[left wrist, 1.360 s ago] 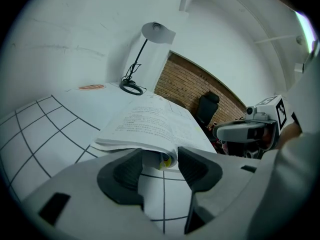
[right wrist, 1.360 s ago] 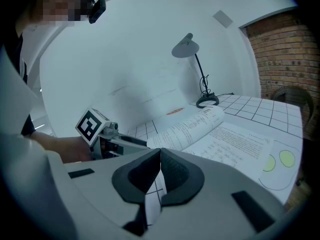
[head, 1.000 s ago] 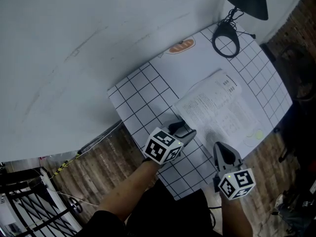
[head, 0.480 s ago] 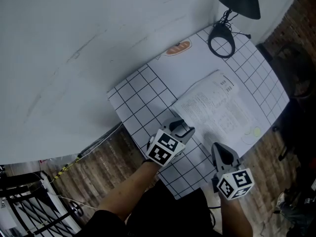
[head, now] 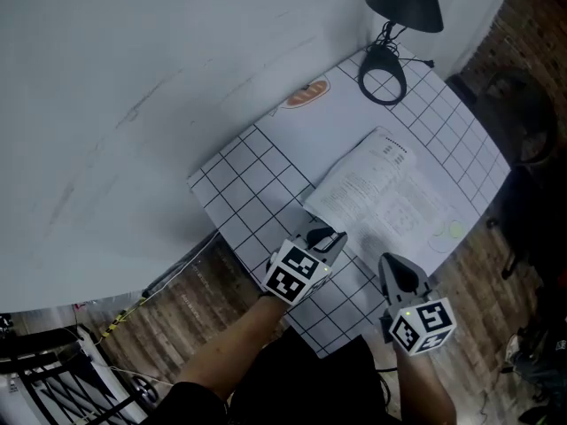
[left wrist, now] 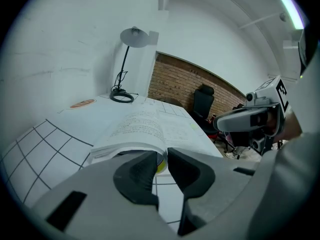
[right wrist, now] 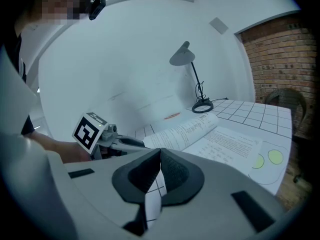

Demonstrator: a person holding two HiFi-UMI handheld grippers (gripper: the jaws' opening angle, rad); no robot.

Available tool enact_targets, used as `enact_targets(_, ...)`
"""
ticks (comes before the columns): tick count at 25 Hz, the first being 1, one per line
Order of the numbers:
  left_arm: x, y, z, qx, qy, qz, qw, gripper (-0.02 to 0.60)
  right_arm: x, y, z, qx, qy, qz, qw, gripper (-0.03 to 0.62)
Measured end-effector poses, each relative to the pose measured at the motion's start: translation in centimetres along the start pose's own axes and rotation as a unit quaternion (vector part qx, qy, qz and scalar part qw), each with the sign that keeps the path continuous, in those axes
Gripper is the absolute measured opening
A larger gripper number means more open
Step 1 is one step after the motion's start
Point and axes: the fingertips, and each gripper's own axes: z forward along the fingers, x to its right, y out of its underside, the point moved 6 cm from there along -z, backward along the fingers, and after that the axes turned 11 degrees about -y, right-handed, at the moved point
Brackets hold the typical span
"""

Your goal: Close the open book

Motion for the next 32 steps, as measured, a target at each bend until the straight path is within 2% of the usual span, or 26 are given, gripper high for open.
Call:
enact_targets(6,1.5,0.1,0.2,-0.001,0.022,0.020,0.9996,0.035,-0.1,0.6,-0.8,0.003,0.014,0.009,1.000,0.003)
enact_targets(12,2.4,0.1,0.3,-0.002,0.034,0.033,0.9989,0.032,-0.5,0.7,-1.6,0.007,0.027,0.009,1.000,0.003)
enact_targets(15,2.5,0.3,0.4,0.005,0.043,0.027,0.9987,0.032,-1.0,1.7,-2.5,0.010,0.042,0.019,0.999,0.003)
enact_targets(18,2.4,0.5,0.4,0.004,0.069,0.018,0.9975,0.034,-1.8,3.5,-3.6,0.001,0.059,0.033,0.998,0.003)
enact_targets(19,2.3,0.5,0.4,0.005,0.078,0.013,0.9969,0.046,-2.1,3.8,-4.0,-0.002,0.063,0.034,0.997,0.003)
enact_targets(20,2.0,0.4,0.3,0.008,0.085,-0.001,0.9964,0.084,-2.4,3.8,-4.3,-0.005,0.066,0.033,0.997,0.003)
enact_targets(21,1.6,0.1,0.3,0.014,0.087,-0.023,0.9959,0.148,-2.6,3.7,-4.6,-0.005,0.067,0.031,0.997,0.003)
enact_targets(22,0.9,-0.2,0.2,0.021,0.083,-0.050,0.9951,0.177,-2.7,3.5,-4.8,-0.006,0.067,0.028,0.997,0.003)
enact_targets(25,-1.1,-0.8,0.5,0.036,0.054,-0.111,0.9916,0.190,-2.4,3.0,-4.9,-0.011,0.062,0.020,0.998,0.003)
enact_targets(32,-0.6,-2.5,0.9,0.079,0.040,-0.136,0.9868,0.190,-0.7,2.1,-4.0,-0.020,0.034,0.015,0.999,0.003)
